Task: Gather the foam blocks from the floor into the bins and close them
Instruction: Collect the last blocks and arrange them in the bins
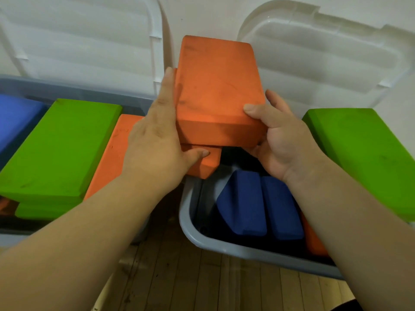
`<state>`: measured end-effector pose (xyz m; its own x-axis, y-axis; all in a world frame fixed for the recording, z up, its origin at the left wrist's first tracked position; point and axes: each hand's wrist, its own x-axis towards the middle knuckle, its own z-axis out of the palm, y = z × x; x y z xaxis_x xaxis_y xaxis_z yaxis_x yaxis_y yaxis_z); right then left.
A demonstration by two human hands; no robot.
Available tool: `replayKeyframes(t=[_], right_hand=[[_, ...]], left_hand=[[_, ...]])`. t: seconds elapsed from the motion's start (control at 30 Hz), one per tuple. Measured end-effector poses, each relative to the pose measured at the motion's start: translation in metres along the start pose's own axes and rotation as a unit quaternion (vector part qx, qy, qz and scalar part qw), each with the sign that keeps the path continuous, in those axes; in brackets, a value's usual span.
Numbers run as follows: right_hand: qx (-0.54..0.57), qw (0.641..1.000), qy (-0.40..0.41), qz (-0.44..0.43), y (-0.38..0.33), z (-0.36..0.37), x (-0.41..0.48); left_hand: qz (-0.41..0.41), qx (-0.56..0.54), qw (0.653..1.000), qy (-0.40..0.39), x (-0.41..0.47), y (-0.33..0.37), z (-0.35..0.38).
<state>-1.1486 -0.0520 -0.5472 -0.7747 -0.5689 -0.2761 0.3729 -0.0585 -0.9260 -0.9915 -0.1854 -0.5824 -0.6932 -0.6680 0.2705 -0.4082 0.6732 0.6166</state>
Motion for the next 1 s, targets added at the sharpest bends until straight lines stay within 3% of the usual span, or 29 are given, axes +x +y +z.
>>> replayKeyframes(t=[0.07,0.2,0.37,0.53,0.63,0.7,1.0], right_hand=[[-0.005,0.999,0.024,-0.024,-0.003,-0.007,0.002],[-0.073,0.988,0.071,-0.112,-0.013,-0.023,0.003],[-0.182,0.963,0.099,-0.173,-0.021,-0.033,-0.001],[-0.389,0.877,0.14,-0.245,-0.033,-0.039,-0.014],[-0.491,0.823,0.128,-0.255,-0.033,-0.037,-0.024],[-0.521,0.807,0.119,-0.252,-0.031,-0.035,-0.028],[-0.551,0.802,0.114,-0.2,-0.032,-0.04,-0.038]], left_hand=[[-0.027,0.014,0.999,-0.024,0.004,-0.002,-0.002],[0.008,0.124,0.986,-0.107,0.011,-0.01,-0.006],[0.005,0.135,0.98,-0.143,0.013,-0.006,-0.01],[0.001,0.142,0.98,-0.138,0.013,-0.007,-0.008],[-0.002,0.15,0.979,-0.139,0.013,-0.004,-0.008],[-0.005,0.157,0.977,-0.142,0.012,-0.002,-0.008],[-0.008,0.182,0.972,-0.146,0.013,0.003,-0.007]])
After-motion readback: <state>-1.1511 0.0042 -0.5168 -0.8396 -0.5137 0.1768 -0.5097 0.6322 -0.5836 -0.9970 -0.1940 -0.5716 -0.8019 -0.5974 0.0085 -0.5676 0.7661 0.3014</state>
